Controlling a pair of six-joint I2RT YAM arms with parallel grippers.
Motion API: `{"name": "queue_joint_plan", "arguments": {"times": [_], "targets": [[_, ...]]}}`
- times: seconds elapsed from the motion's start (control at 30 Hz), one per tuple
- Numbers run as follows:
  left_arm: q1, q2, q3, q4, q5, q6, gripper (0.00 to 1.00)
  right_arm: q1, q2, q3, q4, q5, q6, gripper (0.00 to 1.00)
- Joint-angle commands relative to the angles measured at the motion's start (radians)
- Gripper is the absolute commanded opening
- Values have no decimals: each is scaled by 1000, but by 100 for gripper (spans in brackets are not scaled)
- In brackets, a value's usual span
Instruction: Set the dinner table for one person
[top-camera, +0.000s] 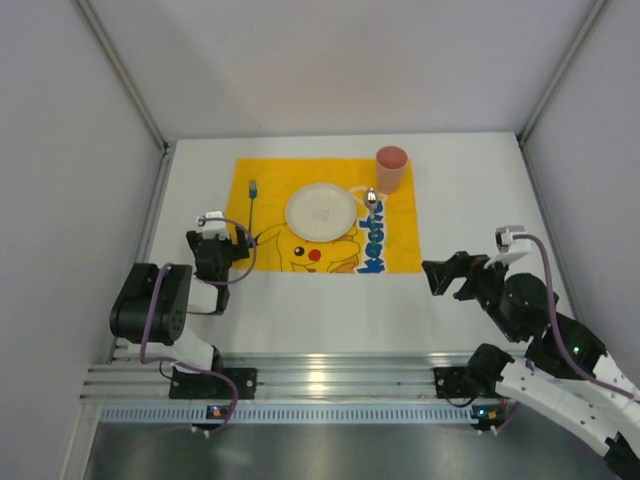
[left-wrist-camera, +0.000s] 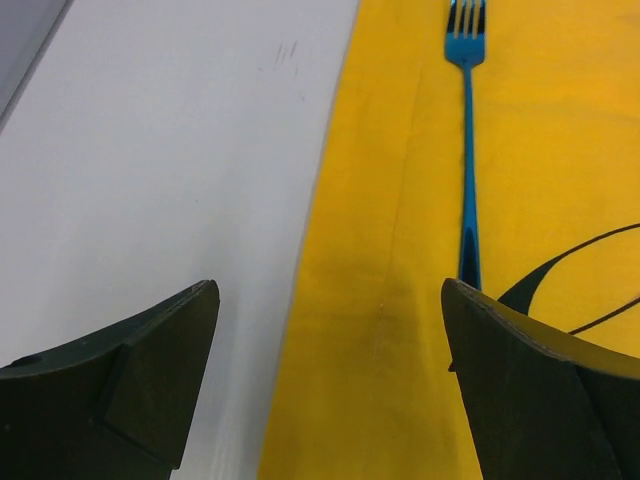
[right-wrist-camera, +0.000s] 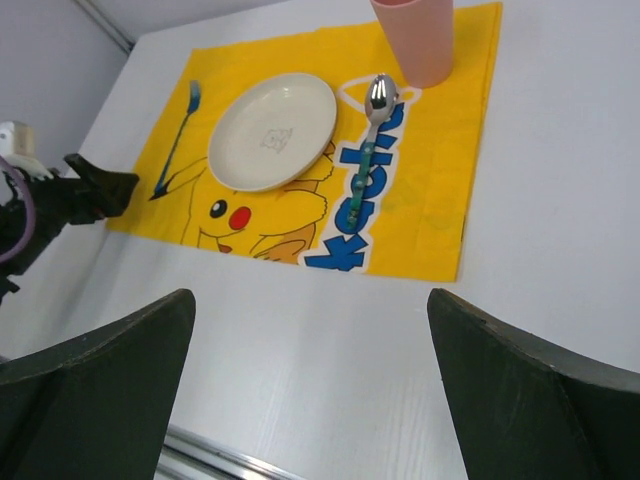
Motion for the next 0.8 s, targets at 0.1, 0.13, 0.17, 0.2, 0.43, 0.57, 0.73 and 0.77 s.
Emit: {"name": "queue_joint_plan", "arguments": {"times": [0.1, 0.13, 0.17, 0.2, 0.43, 0.57, 0.73, 0.77], "targets": [[9, -3, 22, 110, 77, -1, 99, -2, 38, -137, 29, 165, -35, 100], [9, -1, 21, 115, 77, 0, 99, -2, 36, -156, 28, 297, 3, 100], [9, -4, 22, 112, 77, -1, 99, -2, 28, -202, 42, 355, -2, 100], [9, -3, 22, 112, 77, -1, 99, 0, 1, -234, 130, 412, -39, 100], [10, -3, 22, 112, 77, -1, 99, -90, -12, -533, 690, 457, -397, 100], [10, -3, 21, 112, 78, -1, 99, -344, 196, -682, 1139, 249, -551, 100], [12, -3, 22, 112, 80, -1, 99, -655, 603, -699, 1550, -37, -464, 100], [12, -3, 22, 112, 81, -1, 99, -695, 743, -693, 1698, -55, -452, 100]]}}
